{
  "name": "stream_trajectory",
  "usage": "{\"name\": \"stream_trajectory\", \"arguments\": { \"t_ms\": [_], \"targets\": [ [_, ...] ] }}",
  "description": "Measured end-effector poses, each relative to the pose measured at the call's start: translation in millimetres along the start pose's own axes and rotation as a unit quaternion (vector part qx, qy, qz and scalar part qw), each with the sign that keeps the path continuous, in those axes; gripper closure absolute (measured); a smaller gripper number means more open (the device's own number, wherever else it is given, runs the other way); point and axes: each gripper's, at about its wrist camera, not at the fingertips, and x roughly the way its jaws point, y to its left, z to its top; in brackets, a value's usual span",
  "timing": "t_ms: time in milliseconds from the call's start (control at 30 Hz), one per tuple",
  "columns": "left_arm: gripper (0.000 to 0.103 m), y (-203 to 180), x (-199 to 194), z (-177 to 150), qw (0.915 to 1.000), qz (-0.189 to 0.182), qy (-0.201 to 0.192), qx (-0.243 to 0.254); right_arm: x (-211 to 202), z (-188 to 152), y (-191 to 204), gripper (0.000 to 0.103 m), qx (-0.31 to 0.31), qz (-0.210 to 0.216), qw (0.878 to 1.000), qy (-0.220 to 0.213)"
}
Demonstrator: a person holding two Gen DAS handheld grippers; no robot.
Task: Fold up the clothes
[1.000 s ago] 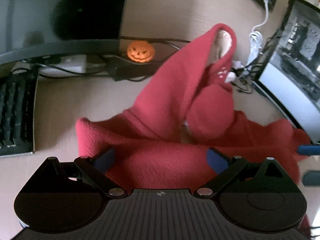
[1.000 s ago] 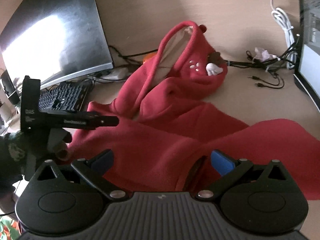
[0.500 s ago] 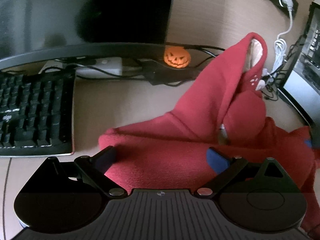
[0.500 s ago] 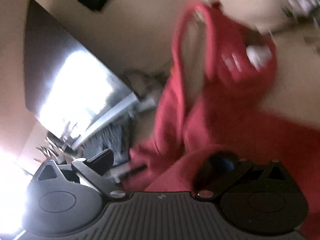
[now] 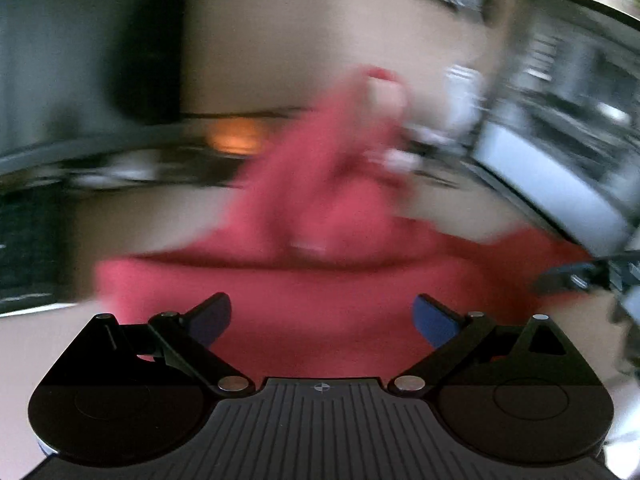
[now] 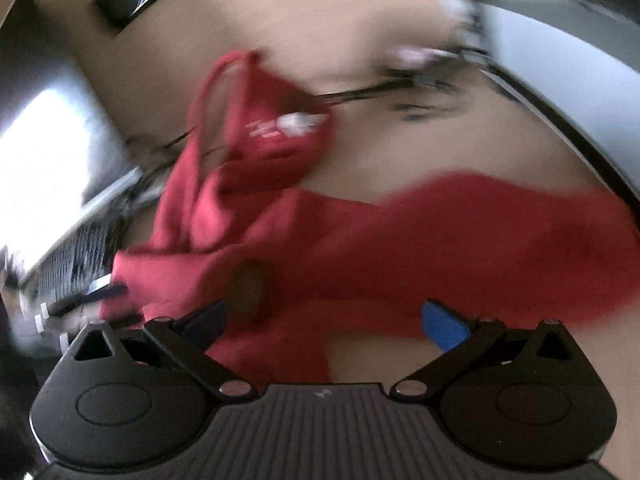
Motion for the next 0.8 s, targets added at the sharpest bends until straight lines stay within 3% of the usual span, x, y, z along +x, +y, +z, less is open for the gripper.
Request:
{"name": "stream_trajectory", "arguments": {
  "t_ms": [67,167,367,533,733,800],
  "targets": [
    [0.003,-30,11,-8,0.9983,-0.041,0.019,0.037,-16,-8,-29,0.000,0.055,0.001,0.998,-0.009],
    [0.003,-64,30,-25,0.9923,-0.067,0.063,0.083,-22,-16,-59,0.000,0.120,0.016,0.992,-0.025],
    [0.002,-56,6,-28,0.9978,-0.013,0.049,0.043,-10,-26,-87,0.000,0.220,0.057,0.972,-0.058],
    [0.002,-49,-15,-31,0.9988,0.033,0.036,0.009,12,-24,-81,0.000,0.241,0.083,0.966,-0.054],
    [0.002,-30,-44,-39,0.9929,0.103,0.019,-0.057,39,-2,-81,0.000,0.265,0.104,0.956,-0.072],
    [0.002,-18,-52,-39,0.9888,0.123,0.017,-0.082,47,9,-79,0.000,0.250,0.094,0.960,-0.082]
  ]
}}
